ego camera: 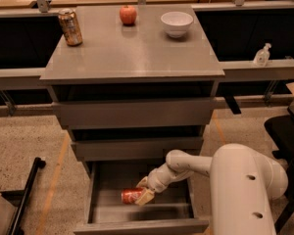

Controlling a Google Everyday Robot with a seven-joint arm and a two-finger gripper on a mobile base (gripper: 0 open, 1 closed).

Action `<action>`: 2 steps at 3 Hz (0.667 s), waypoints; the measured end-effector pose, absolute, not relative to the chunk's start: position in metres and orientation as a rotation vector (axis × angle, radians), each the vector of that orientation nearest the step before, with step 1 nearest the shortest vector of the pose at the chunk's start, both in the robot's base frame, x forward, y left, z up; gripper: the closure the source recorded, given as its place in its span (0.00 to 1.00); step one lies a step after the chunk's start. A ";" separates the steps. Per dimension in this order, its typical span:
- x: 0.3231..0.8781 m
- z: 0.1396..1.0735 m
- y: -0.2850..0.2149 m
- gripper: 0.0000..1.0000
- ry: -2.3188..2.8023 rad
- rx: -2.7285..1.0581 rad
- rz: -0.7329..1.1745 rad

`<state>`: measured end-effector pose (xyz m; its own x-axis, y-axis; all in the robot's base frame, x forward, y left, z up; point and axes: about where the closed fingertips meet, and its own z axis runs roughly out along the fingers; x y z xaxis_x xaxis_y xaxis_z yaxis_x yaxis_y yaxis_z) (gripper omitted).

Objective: Place coke can into bottom drawer

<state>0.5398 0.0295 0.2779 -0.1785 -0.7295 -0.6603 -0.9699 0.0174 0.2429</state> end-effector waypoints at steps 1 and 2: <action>0.542 0.252 0.030 1.00 1.974 -1.747 0.946; 0.550 0.227 0.026 1.00 2.015 -1.745 0.937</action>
Offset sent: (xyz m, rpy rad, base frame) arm 0.0251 -0.0126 -0.0824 -0.0863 0.0460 -0.0385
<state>0.5496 0.0264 0.2273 -0.2069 -0.7559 -0.6212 -0.9621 0.0418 0.2696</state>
